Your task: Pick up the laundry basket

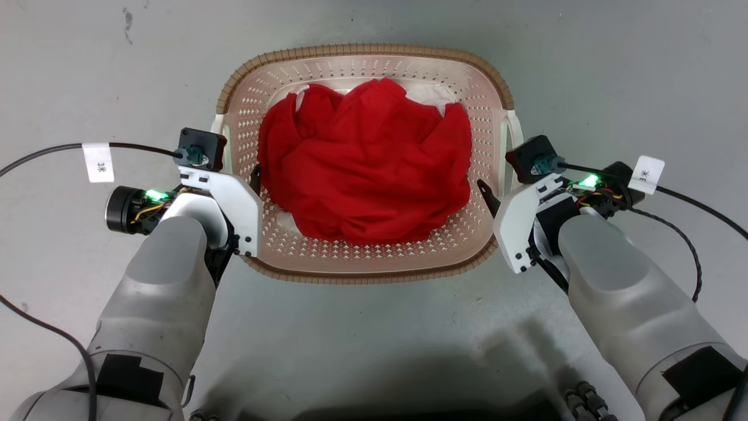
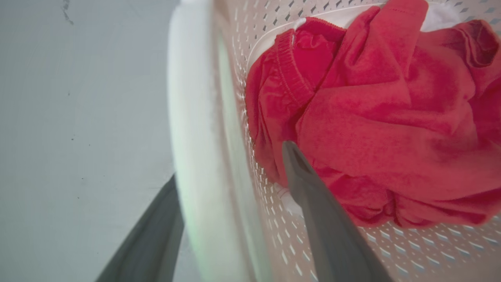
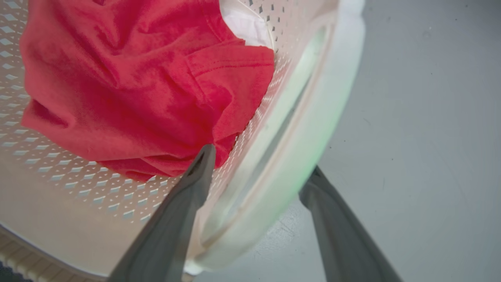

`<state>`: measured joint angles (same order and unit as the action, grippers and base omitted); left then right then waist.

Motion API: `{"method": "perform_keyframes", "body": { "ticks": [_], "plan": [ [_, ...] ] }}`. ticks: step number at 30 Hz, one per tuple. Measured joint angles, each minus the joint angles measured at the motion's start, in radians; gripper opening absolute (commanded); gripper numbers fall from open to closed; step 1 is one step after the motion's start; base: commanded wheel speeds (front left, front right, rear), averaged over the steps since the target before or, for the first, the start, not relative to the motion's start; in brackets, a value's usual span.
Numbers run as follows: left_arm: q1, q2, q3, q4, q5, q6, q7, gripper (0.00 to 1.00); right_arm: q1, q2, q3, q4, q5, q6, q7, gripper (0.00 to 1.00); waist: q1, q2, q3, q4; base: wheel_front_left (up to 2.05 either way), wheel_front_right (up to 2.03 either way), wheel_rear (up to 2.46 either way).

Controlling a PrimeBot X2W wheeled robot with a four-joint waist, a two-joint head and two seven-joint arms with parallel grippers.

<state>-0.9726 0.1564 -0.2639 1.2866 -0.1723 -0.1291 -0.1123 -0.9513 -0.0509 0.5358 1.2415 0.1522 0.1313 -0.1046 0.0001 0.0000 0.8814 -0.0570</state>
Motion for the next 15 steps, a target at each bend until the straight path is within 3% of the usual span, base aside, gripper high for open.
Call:
{"method": "perform_keyframes", "body": {
  "ticks": [3,4,5,6,7,15],
  "plan": [
    [-0.001,0.0,-0.007,0.0,-0.002,0.0,0.004,1.0,-0.01,0.0,0.009,0.001,0.007,0.0,0.009,1.0,0.0,0.0,0.009,0.0,0.0,0.0,0.0],
    [-0.003,-0.001,-0.01,0.0,-0.004,0.0,0.009,1.0,-0.01,0.0,0.012,0.002,0.009,0.0,0.012,0.93,0.0,0.0,0.011,0.0,0.0,0.0,0.0],
    [-0.005,-0.001,-0.012,0.001,-0.006,0.0,0.013,0.62,-0.011,0.0,0.012,0.003,0.014,0.0,0.009,0.26,0.0,0.0,0.013,0.0,0.0,0.0,0.0],
    [-0.008,-0.001,-0.015,0.001,-0.006,0.0,0.012,0.15,-0.013,0.0,0.012,0.003,0.016,0.0,0.008,0.0,0.0,0.0,0.015,0.0,0.0,0.0,0.0],
    [-0.012,0.0,-0.017,0.001,-0.006,0.0,0.011,0.0,-0.016,0.0,0.013,0.004,0.016,0.0,0.007,0.0,0.0,0.0,0.016,-0.001,0.0,0.0,0.0],
    [-0.017,-0.011,-0.026,0.001,-0.026,-0.002,0.023,0.0,-0.024,0.006,0.013,0.016,0.026,0.0,0.002,0.0,-0.0001,0.0,0.011,0.001,0.0,0.0,0.0]
  ]
}}
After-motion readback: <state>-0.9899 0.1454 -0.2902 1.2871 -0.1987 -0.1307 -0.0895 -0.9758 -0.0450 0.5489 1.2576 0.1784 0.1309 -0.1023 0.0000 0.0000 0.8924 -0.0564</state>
